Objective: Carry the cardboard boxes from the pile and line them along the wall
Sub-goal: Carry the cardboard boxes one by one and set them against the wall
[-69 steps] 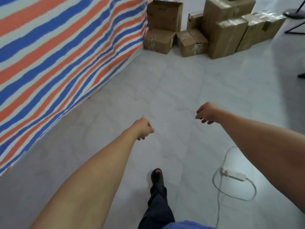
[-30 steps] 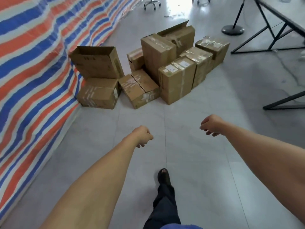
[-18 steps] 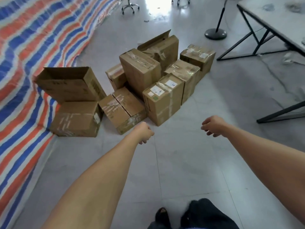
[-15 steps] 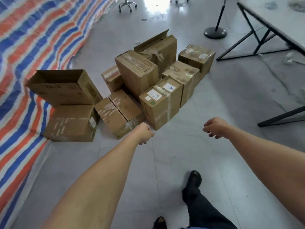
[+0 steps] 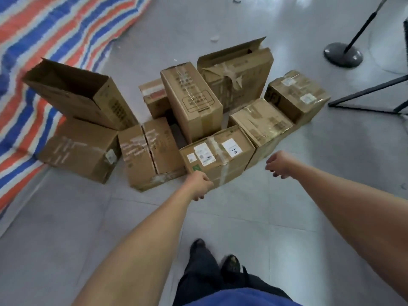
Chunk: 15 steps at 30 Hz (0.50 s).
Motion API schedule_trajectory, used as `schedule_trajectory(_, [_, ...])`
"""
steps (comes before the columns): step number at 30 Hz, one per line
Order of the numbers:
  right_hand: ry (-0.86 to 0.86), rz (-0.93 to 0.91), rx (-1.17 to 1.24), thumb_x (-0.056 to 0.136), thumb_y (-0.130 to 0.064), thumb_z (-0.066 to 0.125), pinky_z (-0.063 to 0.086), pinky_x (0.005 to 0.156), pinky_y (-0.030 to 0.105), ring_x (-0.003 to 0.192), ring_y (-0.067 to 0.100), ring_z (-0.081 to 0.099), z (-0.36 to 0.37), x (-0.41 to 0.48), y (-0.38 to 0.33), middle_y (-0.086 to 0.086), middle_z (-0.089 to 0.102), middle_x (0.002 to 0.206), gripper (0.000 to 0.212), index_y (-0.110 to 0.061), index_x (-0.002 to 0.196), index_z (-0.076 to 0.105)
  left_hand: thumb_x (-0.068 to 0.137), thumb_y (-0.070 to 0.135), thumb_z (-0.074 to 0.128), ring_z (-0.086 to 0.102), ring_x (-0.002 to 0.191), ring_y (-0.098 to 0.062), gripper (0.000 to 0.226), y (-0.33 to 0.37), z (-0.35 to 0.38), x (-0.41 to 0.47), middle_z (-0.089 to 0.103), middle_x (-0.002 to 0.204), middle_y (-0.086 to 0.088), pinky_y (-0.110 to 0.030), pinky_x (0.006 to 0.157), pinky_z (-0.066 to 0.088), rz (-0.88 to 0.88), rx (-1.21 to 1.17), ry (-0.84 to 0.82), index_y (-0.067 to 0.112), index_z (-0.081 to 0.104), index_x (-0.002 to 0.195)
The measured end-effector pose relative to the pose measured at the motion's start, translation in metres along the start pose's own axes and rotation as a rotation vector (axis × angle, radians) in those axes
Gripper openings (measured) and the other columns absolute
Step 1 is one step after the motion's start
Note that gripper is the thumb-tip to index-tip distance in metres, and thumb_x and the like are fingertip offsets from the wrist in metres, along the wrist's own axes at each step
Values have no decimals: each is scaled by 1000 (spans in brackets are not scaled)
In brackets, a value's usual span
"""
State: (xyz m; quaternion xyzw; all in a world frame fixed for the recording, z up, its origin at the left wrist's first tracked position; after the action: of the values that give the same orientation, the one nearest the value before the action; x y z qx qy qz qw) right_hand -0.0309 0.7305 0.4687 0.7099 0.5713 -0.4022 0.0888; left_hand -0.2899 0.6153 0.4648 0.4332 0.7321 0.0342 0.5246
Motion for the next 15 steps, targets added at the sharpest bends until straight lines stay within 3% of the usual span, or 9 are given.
schedule_trajectory(9, [-110,-144,-299,90,-23,67,60,81,39,90,25,70,-9,151,-120,7,70,95,32,-13,121,67,95,18,53,55,66,-26,16,-14,-38,133,61,82,-14,-28,58,44,-255,-317,52,6,62,97])
schedule_trajectory(15, [-250,-208,-575,93,-18,60,55,92,42,104,30,67,-3,227,-156,14,69,113,31,-5,120,66,96,16,51,53,54,-23,15,-10,-34,183,61,79,-15,-28,51,43,-418,-497,94,5,60,94])
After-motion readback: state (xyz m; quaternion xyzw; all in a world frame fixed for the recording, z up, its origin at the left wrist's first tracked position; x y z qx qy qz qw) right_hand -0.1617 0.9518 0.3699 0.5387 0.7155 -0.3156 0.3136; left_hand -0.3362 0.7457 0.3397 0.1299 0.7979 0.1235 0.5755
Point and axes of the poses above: each hand's wrist, its own x-axis towards the middle knuckle, its own z-axis out of the palm, y = z × x, the point moved 6 cm from there along x, towards the middle knuckle
